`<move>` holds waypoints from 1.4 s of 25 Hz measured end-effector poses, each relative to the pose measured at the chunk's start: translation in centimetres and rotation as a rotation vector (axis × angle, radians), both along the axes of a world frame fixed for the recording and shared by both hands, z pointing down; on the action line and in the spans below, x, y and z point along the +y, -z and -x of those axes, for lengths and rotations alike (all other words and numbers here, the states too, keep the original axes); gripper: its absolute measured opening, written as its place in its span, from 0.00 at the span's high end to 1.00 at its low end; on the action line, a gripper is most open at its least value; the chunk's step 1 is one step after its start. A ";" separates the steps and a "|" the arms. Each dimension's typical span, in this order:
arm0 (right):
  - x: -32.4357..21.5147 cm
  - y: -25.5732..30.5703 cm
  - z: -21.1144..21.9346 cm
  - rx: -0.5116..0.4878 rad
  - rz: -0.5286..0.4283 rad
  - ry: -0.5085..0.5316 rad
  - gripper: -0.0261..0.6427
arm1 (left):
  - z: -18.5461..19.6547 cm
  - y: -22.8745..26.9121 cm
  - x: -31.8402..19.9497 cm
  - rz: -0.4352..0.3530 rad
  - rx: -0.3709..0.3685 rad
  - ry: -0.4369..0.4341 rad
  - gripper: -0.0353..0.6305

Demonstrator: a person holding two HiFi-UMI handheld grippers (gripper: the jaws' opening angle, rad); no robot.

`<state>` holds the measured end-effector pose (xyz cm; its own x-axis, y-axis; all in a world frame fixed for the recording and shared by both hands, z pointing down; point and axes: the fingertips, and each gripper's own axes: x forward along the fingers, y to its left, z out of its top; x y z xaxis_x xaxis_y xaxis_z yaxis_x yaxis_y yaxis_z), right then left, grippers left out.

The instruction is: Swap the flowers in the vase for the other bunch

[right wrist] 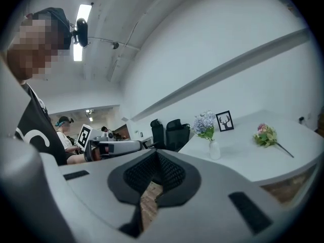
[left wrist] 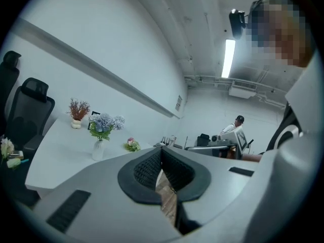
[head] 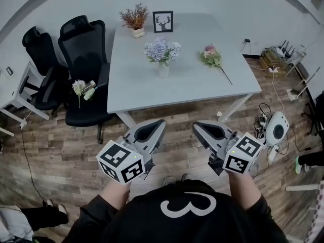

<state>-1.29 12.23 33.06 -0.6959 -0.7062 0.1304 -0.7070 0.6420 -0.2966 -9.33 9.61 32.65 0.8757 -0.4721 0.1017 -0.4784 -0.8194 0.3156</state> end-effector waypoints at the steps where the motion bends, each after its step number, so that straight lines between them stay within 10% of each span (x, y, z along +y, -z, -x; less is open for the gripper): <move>1: -0.7 -0.2 -0.3 -0.001 0.000 0.000 0.95 | -0.3 -0.1 -0.8 0.000 -0.003 0.000 0.93; 30: -24.4 -6.0 -10.1 -0.056 0.115 0.260 0.95 | -5.8 -4.6 -21.3 0.067 -0.094 0.332 0.92; 35: -25.0 -6.8 -8.5 -0.044 0.126 0.307 0.95 | -5.3 -4.7 -23.2 0.033 -0.110 0.370 0.66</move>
